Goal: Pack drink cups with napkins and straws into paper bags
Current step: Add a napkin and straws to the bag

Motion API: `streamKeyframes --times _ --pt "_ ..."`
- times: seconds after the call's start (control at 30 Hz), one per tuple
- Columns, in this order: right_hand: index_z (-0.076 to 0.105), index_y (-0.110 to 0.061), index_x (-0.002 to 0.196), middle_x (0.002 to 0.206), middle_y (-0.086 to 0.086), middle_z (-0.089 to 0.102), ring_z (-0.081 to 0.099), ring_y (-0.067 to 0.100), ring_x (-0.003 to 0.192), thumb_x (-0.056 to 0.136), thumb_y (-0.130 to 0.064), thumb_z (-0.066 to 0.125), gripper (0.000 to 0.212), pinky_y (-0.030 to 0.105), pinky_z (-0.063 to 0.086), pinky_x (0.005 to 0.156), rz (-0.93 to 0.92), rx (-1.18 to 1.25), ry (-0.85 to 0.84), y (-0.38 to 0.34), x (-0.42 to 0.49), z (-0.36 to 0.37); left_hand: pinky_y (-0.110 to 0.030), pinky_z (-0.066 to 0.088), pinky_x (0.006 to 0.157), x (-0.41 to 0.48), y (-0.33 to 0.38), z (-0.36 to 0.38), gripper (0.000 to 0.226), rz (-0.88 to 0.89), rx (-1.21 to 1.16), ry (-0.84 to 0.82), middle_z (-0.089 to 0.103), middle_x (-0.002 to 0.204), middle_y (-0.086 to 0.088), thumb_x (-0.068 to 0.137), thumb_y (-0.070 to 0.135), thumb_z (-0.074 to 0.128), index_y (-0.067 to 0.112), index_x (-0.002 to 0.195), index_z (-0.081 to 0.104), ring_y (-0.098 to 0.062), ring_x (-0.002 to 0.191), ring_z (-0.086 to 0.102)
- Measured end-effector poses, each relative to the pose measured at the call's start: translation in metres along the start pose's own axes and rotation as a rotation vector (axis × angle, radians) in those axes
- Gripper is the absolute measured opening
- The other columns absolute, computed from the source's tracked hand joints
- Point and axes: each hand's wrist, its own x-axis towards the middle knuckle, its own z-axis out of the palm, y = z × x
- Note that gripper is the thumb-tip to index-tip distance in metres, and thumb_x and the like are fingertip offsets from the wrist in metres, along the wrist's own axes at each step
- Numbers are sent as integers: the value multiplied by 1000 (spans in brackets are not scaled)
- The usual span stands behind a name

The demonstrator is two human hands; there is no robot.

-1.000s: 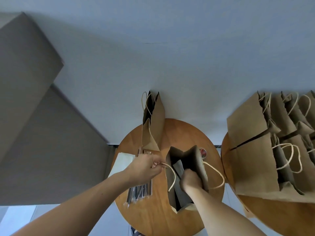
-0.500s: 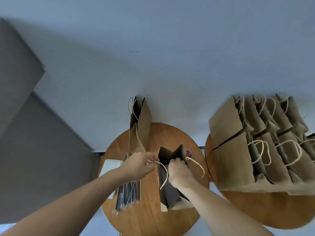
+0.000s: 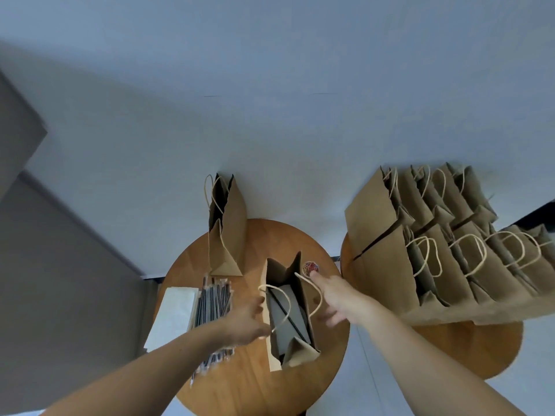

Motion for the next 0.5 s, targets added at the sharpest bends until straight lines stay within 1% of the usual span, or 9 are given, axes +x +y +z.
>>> streamKeyframes --times 0.03,0.07,0.13,0.23,0.33,0.4,0.43,0.47,0.5 --pt "39 -21 146 139 13 51 59 38 114 100 -55 38 58 47 58 81 10 9 -31 5 3 6 -35 50 99 0 3 6 92 -4 -25 -44 29 157 -13 89 16 65 22 158 4 -29 129 50" --pt "42 -21 144 138 13 53 58 39 115 101 -53 38 54 50 56 88 2 11 -53 7 4 12 -35 52 96 1 7 10 94 -9 -48 -72 30 157 -12 89 17 66 22 158 2 -28 125 54" --pt "53 -19 134 128 14 61 62 38 111 102 -47 38 44 53 53 94 -42 29 -106 7 4 22 -35 55 88 5 14 19 94 -24 -95 -94 32 156 -11 88 19 65 23 157 1 -26 119 56" --pt "64 -14 116 107 15 71 71 32 90 102 -33 40 34 46 57 88 -116 10 -182 2 2 31 -36 54 81 13 23 27 85 -26 -158 -59 46 141 -4 85 19 65 26 153 16 -32 115 58" --pt "66 -8 113 103 16 70 68 30 82 97 -18 42 30 43 55 78 -169 -10 -191 0 0 38 -29 51 68 17 27 35 80 -35 -179 8 56 121 1 78 29 74 25 144 29 -22 96 61" --pt "69 -8 110 99 15 69 65 27 79 93 -11 42 32 37 52 71 -208 -24 -188 2 1 38 -24 50 58 19 28 40 81 -63 -65 103 62 113 1 76 44 77 29 141 30 -17 83 62" --pt "71 -10 108 98 14 69 65 26 80 91 -9 42 34 34 52 68 -233 -31 -198 3 2 37 -26 51 56 21 29 43 79 -81 19 161 64 109 0 77 49 76 31 139 31 -18 77 63" --pt "74 -15 104 98 12 71 66 27 82 91 -8 41 35 33 53 65 -256 -42 -214 4 2 35 -30 54 56 23 29 46 74 -96 92 215 66 107 -2 79 50 73 32 137 32 -21 74 66" --pt "75 -19 101 100 11 72 68 28 87 91 -8 42 37 33 56 66 -281 -76 -227 5 3 33 -36 58 62 25 29 48 66 -106 151 257 67 106 -4 82 48 69 30 135 34 -25 77 69"
